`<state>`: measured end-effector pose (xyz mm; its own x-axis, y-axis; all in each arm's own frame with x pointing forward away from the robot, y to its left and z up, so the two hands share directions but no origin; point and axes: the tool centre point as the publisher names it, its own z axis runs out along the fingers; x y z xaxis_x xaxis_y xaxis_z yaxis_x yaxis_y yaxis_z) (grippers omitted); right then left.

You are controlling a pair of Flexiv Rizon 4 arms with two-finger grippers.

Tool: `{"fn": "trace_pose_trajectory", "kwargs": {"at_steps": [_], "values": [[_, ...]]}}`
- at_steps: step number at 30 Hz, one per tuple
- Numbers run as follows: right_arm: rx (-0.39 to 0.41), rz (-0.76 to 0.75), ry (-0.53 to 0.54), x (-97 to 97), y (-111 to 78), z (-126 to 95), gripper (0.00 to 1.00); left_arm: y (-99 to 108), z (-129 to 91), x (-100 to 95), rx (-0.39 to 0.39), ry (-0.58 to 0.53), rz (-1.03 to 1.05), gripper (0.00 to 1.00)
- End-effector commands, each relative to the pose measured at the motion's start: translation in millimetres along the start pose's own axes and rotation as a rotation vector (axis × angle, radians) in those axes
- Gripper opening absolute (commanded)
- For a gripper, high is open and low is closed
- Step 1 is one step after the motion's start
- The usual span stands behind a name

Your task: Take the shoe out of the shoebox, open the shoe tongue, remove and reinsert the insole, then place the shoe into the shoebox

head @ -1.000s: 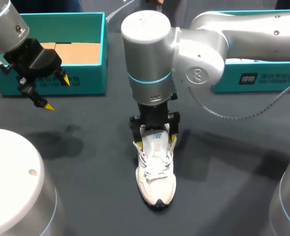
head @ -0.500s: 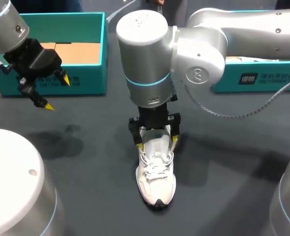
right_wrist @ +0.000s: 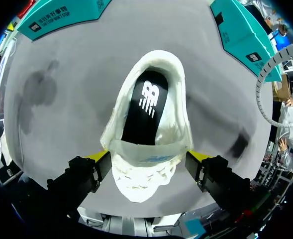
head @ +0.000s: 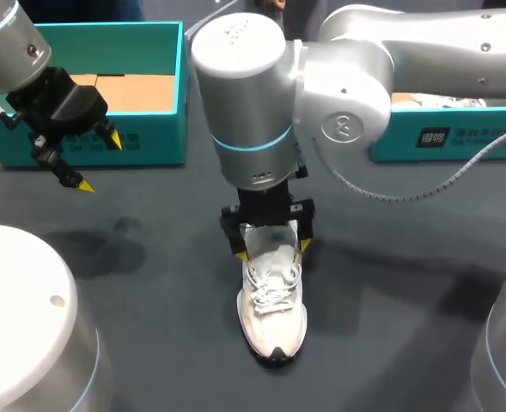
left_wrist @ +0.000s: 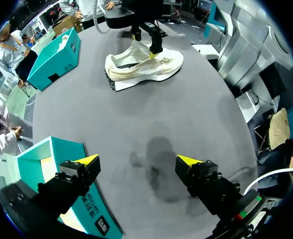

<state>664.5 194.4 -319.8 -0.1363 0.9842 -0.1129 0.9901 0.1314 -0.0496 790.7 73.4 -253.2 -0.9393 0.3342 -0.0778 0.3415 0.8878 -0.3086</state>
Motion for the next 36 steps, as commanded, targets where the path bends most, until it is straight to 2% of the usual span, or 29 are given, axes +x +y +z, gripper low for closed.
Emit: {"fn": "trace_pose_trajectory", "kwargs": {"at_steps": [1, 12, 14, 17, 20, 22, 26, 36], "values": [[-0.013, 0.011, -0.001, -2.9, -14.0, -11, 1.00, 0, -1, 1.3, -0.003, -0.001, 0.000, 1.00], [0.001, 0.057, -0.006, -1.1, -44.4, -26, 1.00, 0, -1, 1.3, -0.003, -0.001, 0.000, 1.00], [0.004, 0.070, 0.000, 0.3, -48.9, -26, 0.77, 0, -1, 1.3, -0.003, -0.001, 0.000, 1.00], [0.010, 0.081, 0.008, 2.9, -55.1, -26, 0.72, 0, -1, 1.3, -0.003, -0.001, 0.000, 1.00], [0.017, 0.098, 0.010, 5.2, -63.6, -27, 0.73, 0, -1, 1.3, -0.003, -0.001, 0.000, 1.00], [0.016, 0.105, 0.014, 5.6, -66.8, -28, 0.64, 0, -1, 1.3, -0.003, -0.001, 0.000, 1.00], [0.011, 0.115, 0.013, 8.2, -64.1, -27, 0.48, 0, -1, 1.3, -0.003, -0.001, 0.000, 1.00], [0.000, 0.083, 0.007, 17.0, -38.4, -20, 0.42, 0, -1, 1.3, -0.003, -0.001, 0.000, 1.00]]}}
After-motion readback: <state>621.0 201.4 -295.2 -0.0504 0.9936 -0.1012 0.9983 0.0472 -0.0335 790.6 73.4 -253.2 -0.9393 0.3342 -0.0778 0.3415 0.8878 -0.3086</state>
